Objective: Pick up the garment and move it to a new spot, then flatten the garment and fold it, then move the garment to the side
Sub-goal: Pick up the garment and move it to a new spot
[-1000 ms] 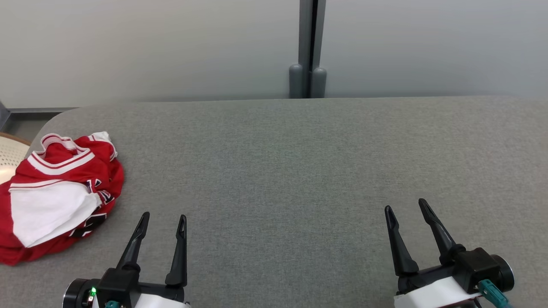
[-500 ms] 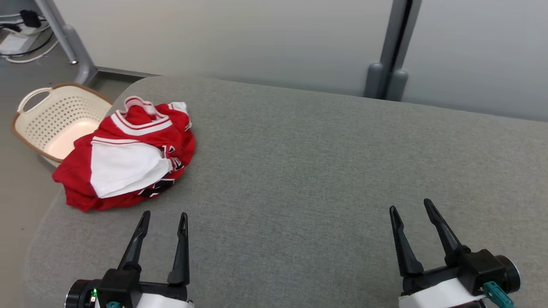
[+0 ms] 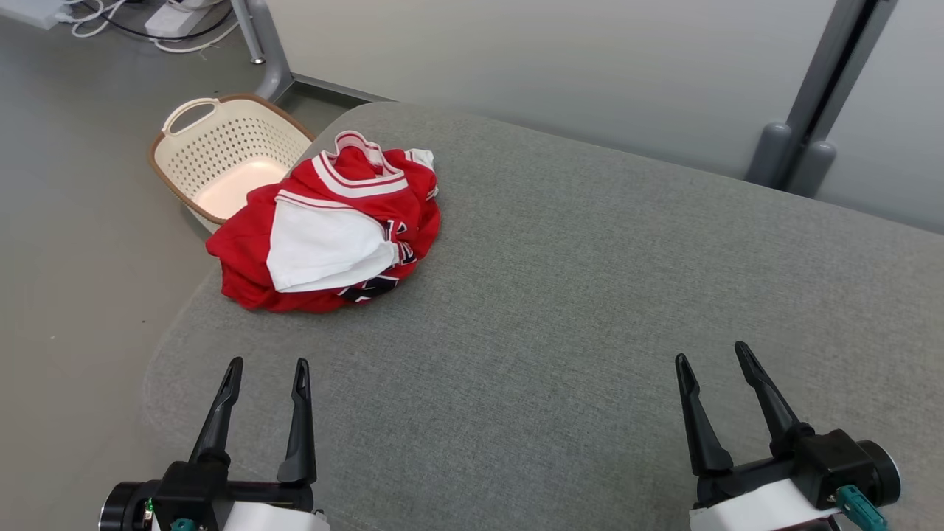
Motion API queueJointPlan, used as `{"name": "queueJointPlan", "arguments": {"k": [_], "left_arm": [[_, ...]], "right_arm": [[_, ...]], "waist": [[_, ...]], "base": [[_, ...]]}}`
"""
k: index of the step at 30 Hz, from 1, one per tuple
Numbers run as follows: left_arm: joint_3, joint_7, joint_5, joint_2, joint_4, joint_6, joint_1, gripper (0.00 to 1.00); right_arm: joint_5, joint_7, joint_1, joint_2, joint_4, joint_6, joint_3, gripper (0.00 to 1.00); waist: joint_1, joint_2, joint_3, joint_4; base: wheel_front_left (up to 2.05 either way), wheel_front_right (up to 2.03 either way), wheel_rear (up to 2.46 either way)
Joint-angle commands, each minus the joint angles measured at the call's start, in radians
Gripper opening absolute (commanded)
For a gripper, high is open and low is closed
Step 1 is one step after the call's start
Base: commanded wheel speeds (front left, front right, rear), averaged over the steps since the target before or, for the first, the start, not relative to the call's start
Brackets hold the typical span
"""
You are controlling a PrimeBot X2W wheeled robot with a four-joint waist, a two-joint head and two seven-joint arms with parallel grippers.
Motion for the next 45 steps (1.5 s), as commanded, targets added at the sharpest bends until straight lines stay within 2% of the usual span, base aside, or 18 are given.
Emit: {"name": "queueJointPlan", "arguments": {"k": [1, 8, 13, 17, 22, 27, 29, 32, 35, 44, 45], "left_arm": [[0.005, -0.001, -0.006, 0.004, -0.004, 0.002, -0.002, 1.00], [0.033, -0.001, -0.027, 0.004, -0.013, -0.016, -0.077, 1.00], [0.055, 0.000, -0.031, 0.004, 0.035, -0.081, -0.240, 1.00], [0.074, 0.000, 0.000, 0.016, 0.161, -0.124, -0.430, 1.00], [0.079, 0.004, -0.038, 0.050, 0.439, -0.162, -0.716, 1.00], [0.041, 0.115, -0.113, 0.072, 0.742, -0.183, -0.984, 1.00], [0.025, 0.145, -0.121, 0.077, 0.791, -0.183, -1.024, 1.00], [-0.038, 0.267, -0.190, 0.070, 0.914, -0.184, -1.109, 1.00], [-0.079, 0.358, -0.249, 0.095, 1.000, -0.183, -1.157, 1.00], [-0.161, 0.425, -0.375, 0.113, 1.103, -0.184, -1.152, 1.00], [-0.172, 0.429, -0.383, 0.114, 1.110, -0.184, -1.146, 0.89]], "right_arm": [[-0.005, -0.001, -0.002, -0.003, 0.001, 0.000, 0.003, 1.00], [-0.022, -0.001, -0.026, -0.004, -0.006, 0.000, 0.004, 1.00], [-0.066, -0.001, -0.049, -0.004, -0.005, 0.000, -0.011, 1.00], [-0.092, -0.001, -0.074, -0.026, -0.016, 0.000, -0.024, 1.00], [-0.106, -0.001, -0.104, -0.073, -0.041, 0.000, -0.041, 1.00], [-0.110, -0.001, -0.120, -0.114, -0.060, 0.000, -0.056, 1.00], [-0.111, -0.001, -0.122, -0.121, -0.067, 0.000, -0.059, 1.00], [-0.114, -0.001, -0.124, -0.132, -0.081, 0.000, -0.061, 1.00], [-0.115, -0.001, -0.133, -0.142, -0.088, -0.001, -0.060, 1.00], [-0.111, 0.003, -0.152, -0.168, -0.091, -0.002, -0.078, 1.00], [-0.111, 0.003, -0.154, -0.170, -0.091, -0.002, -0.080, 1.00]], "waist": [[0.0000, 0.0000, 0.005, 0.027], [0.0000, 0.0000, 0.047, 0.040], [0.0000, 0.0000, 0.123, 0.028], [0.0000, 0.0000, 0.197, 0.009], [0.0000, 0.0000, 0.293, -0.007], [0.0000, 0.0000, 0.370, -0.009], [0.0000, 0.0000, 0.383, -0.009], [0.0000, 0.0000, 0.419, -0.013], [0.0000, 0.0000, 0.446, -0.025], [0.0000, 0.0000, 0.496, -0.046], [0.0000, 0.0000, 0.499, -0.047]], "base": [[0.00, 0.00, 0.00], [0.00, 0.00, 0.00], [0.00, 0.00, 0.00], [0.00, 0.00, 0.00], [0.00, 0.00, 0.00], [0.00, 0.00, 0.00], [0.00, 0.00, 0.00], [0.00, 0.00, 0.00], [0.00, 0.00, 0.00], [0.00, 0.00, 0.00], [0.00, 0.00, 0.00]]}}
